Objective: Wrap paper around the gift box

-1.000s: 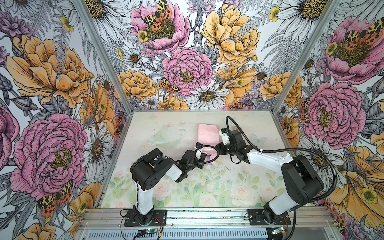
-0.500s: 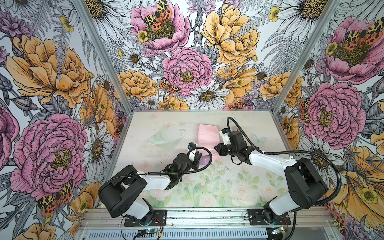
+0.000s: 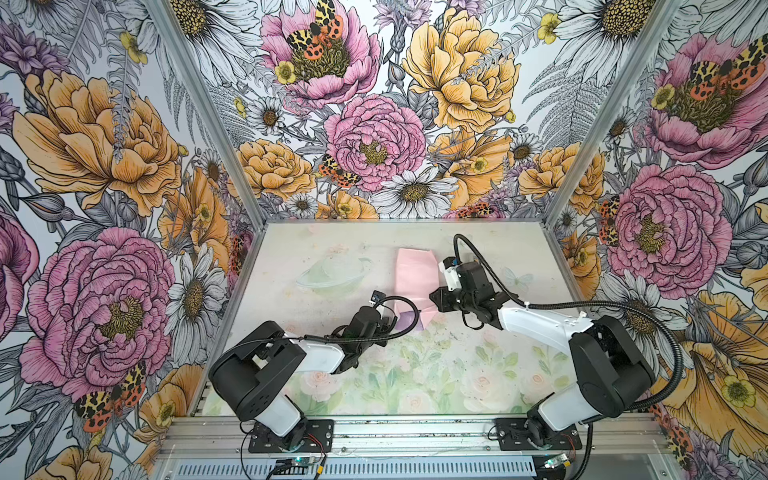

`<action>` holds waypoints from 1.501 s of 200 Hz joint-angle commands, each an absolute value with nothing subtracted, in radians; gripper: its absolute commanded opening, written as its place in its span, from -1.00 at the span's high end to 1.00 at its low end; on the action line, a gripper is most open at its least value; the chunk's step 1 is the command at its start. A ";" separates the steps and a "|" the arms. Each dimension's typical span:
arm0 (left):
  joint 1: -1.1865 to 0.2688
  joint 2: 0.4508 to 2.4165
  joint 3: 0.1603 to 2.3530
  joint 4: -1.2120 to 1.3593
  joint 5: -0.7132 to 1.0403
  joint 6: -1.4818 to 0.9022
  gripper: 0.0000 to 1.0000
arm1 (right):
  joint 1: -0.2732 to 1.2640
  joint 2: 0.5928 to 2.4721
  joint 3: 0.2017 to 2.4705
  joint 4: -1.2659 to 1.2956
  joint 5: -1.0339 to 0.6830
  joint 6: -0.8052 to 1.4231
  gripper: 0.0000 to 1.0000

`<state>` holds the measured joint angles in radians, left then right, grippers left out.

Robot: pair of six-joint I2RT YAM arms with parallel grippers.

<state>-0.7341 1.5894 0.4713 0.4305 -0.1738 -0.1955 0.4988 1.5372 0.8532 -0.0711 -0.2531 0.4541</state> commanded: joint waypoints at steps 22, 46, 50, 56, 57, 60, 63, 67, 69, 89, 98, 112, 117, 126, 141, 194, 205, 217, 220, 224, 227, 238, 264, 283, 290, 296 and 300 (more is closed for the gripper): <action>-0.737 1.656 0.527 0.532 -0.032 -0.193 0.60 | 0.503 1.544 0.848 -0.067 -0.261 0.456 0.68; -0.739 1.688 0.548 0.584 0.022 -0.184 0.61 | 0.503 1.557 0.853 -0.066 -0.265 0.459 0.69; -0.739 1.695 0.551 0.592 0.030 -0.183 0.60 | 0.504 1.560 0.853 -0.066 -0.265 0.459 0.69; -0.741 1.705 0.559 0.606 0.038 -0.181 0.60 | 0.503 1.559 0.853 -0.066 -0.265 0.459 0.70; -0.741 1.707 0.559 0.608 0.040 -0.181 0.60 | 0.503 1.560 0.853 -0.066 -0.265 0.460 0.70; -0.742 1.712 0.563 0.615 0.042 -0.181 0.60 | 0.503 1.559 0.853 -0.066 -0.264 0.460 0.70; -0.741 1.718 0.566 0.621 0.042 -0.180 0.60 | 0.503 1.559 0.852 -0.066 -0.264 0.460 0.70; -0.742 1.724 0.571 0.629 0.044 -0.179 0.60 | 0.503 1.558 0.852 -0.066 -0.264 0.460 0.70; -0.742 1.728 0.573 0.632 0.046 -0.177 0.61 | 0.503 1.558 0.852 -0.066 -0.264 0.460 0.70; -0.742 1.766 0.596 0.662 0.057 -0.173 0.61 | 0.503 1.551 0.849 -0.066 -0.262 0.461 0.70; -0.742 1.782 0.610 0.672 0.062 -0.169 0.61 | 0.503 1.549 0.849 -0.066 -0.261 0.462 0.71; -0.739 1.800 0.625 0.690 0.069 -0.167 0.61 | 0.503 1.546 0.848 -0.067 -0.261 0.462 0.71; -0.739 1.805 0.628 0.698 0.070 -0.167 0.61 | 0.503 1.546 0.848 -0.067 -0.261 0.463 0.71; -0.739 1.811 0.636 0.711 0.067 -0.163 0.61 | 0.504 1.548 0.848 -0.066 -0.262 0.462 0.72; -0.737 1.847 0.644 0.732 0.060 -0.154 0.61 | 0.503 1.548 0.848 -0.066 -0.263 0.465 0.72; -0.728 1.895 0.648 0.821 0.038 -0.153 0.60 | 0.505 1.501 0.839 -0.065 -0.261 0.463 0.54; -0.727 1.900 0.648 0.826 0.039 -0.153 0.60 | 0.505 1.468 0.829 -0.066 -0.251 0.464 0.47; -0.728 1.904 0.644 0.831 0.038 -0.152 0.60 | 0.505 1.425 0.809 -0.066 -0.237 0.465 0.43; -0.728 1.905 0.644 0.833 0.039 -0.153 0.60 | 0.505 1.414 0.801 -0.066 -0.234 0.467 0.42; -0.728 1.906 0.643 0.836 0.039 -0.155 0.60 | 0.505 1.401 0.791 -0.066 -0.225 0.472 0.42; -0.729 1.907 0.641 0.839 0.037 -0.154 0.60 | 0.506 1.387 0.782 -0.064 -0.220 0.476 0.42; -0.729 1.910 0.638 0.845 0.036 -0.155 0.60 | 0.506 1.340 0.734 -0.043 -0.200 0.500 0.41; -0.729 1.914 0.636 0.858 0.037 -0.156 0.60 | 0.506 1.262 0.596 0.067 -0.196 0.605 0.45; -0.730 1.916 0.638 0.857 0.038 -0.156 0.60 | 0.525 1.252 0.518 0.152 -0.202 0.674 0.57; -0.730 1.917 0.638 0.856 0.038 -0.154 0.60 | 0.532 1.258 0.499 0.177 -0.200 0.689 0.60; -0.730 1.915 0.638 0.857 0.040 -0.155 0.60 | 0.539 1.264 0.489 0.190 -0.195 0.699 0.63; -0.729 1.915 0.638 0.857 0.039 -0.154 0.60 | 0.543 1.270 0.484 0.195 -0.189 0.703 0.64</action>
